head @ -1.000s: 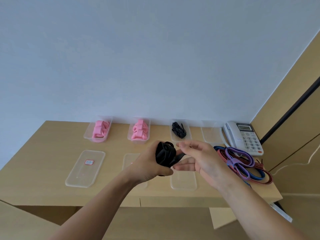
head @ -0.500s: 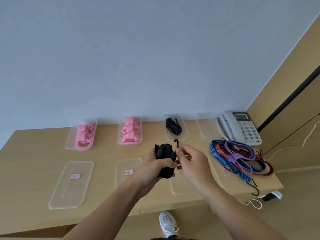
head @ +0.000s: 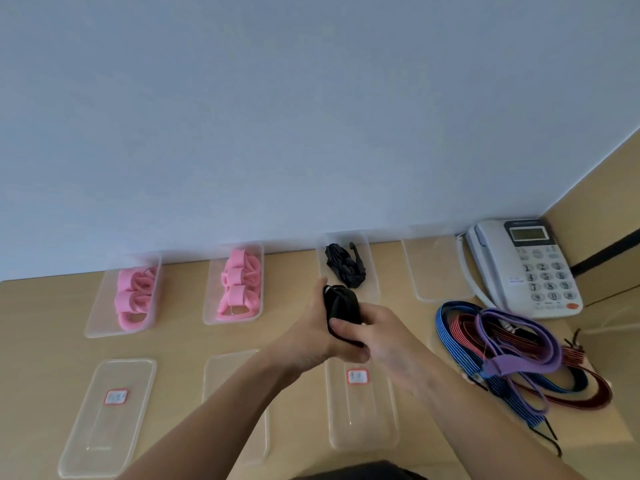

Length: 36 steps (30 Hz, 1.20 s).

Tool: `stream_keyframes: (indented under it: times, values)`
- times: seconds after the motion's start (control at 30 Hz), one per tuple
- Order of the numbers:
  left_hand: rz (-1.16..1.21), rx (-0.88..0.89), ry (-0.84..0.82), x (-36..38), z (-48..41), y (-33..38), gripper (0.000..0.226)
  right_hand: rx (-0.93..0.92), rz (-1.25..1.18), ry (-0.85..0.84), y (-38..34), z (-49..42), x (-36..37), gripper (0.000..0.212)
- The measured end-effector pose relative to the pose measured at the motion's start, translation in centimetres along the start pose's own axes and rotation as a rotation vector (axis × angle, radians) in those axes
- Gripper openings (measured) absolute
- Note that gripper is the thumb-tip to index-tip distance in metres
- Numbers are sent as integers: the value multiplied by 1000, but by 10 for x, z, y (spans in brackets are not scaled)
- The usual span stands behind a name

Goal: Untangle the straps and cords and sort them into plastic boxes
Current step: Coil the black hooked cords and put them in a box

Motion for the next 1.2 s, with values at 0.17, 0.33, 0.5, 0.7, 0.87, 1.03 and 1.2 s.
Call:
stream_keyframes:
  times: [0.17, 0.33, 0.5, 0.7, 0.87, 1.03, 1.2]
  values:
    - [-148, 0, 53, -17, -37, 11, 123, -159, 341, 204, -15, -55, -26, 10]
    - [-114, -71, 397, -41, -73, 6, 80, -396, 841, 224, -31, -101, -18, 12]
    - [-254, -66, 671, -50, -89, 0, 35, -519, 1108, 244, -30, -115, -6, 26]
    - [-658, 360, 589, -34, -96, 11, 49, -652, 1272, 269, -23, -111, 4, 13]
    - [-1000, 588, 440, -18, -98, 5, 60, -617, 1246, 270, -19, -114, -4, 13]
    - [-1273, 516, 375, -13, -100, 3, 56, -605, 1207, 260, -21, -117, -11, 20]
    - [-1262, 491, 354, -15, -97, 15, 63, -819, 969, 390, -47, -119, -28, 37]
Point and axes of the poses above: each hand's wrist, its own z-axis away from the middle knuckle, its own x-axis out of the palm, y = z × x, the point moved 6 cm from there along -z, towards the middle knuckle, and after that the axes turned 14 degrees about y, right-handed, at the moved point
